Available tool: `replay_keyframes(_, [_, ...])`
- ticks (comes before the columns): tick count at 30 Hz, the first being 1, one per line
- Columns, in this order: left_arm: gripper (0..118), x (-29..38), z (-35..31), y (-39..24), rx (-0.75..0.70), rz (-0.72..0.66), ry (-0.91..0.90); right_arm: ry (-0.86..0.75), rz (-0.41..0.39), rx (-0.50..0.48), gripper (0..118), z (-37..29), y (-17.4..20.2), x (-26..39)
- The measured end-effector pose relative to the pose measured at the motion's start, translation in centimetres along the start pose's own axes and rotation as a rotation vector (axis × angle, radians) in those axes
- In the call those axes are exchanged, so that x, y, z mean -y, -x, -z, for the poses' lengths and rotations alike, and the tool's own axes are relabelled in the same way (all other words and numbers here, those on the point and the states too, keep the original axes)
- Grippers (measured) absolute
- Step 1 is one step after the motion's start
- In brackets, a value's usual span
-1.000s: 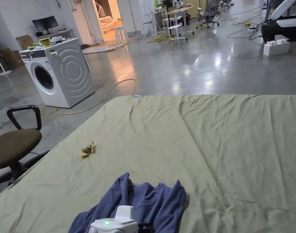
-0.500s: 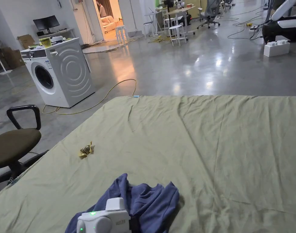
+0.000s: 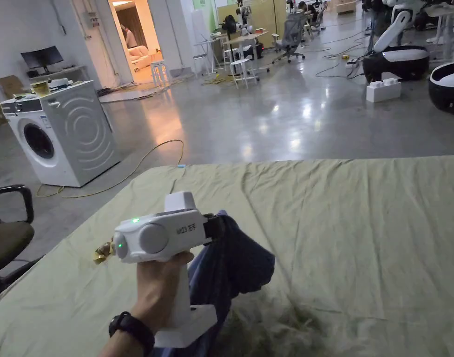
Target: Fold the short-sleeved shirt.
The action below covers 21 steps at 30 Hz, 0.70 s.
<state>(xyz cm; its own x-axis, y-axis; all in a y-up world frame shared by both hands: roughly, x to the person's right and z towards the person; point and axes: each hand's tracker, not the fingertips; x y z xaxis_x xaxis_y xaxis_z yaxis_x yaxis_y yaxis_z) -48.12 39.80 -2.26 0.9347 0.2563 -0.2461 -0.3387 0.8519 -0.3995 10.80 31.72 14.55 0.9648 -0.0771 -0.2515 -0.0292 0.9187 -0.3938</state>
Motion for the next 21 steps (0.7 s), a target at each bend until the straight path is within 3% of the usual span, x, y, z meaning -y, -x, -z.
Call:
replay_keyframes(5, [2,3.1,4.9,-13.0,0.207,0.119,0.063,-0.006,0.043,0.066,0,-1.4,-1.9,0.5])
replay_keyframes(12, [2,19.2,6.5,-30.6,0.576,0.224,0.338,0.014,0.061,0.139,0,-3.1,-3.4,1.3])
replay_keyframes(17, [2,31.7,3.2,-36.2,0.694,0.216,0.558,0.035,0.054,0.170,0,-4.0,-4.0,2.1])
replay_keyframes(21, [2,37.2,1.1,-37.4,0.675,0.193,0.630,0.049,0.054,0.173,0,-4.1,-4.3,2.9])
